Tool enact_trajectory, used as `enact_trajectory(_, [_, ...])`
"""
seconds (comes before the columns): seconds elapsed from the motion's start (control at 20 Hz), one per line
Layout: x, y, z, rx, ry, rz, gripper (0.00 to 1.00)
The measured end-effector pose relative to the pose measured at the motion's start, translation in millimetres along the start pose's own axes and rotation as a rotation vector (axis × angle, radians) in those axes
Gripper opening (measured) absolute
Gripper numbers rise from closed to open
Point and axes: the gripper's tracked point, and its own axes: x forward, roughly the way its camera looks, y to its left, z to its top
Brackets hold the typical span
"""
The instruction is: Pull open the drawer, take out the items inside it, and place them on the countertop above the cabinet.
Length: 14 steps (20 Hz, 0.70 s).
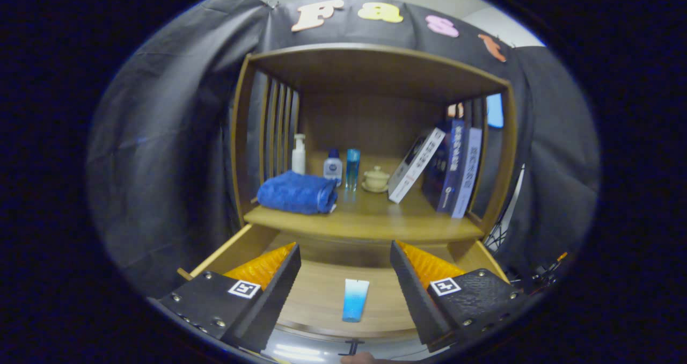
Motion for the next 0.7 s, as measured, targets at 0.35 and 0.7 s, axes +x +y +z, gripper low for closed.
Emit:
enact_trajectory(0.35, [63,-17,-110,0.022,0.505,0.001,0.99])
enact_trajectory(0.7, [67,-28,-166,0.208,0.768,-0.044,0.84])
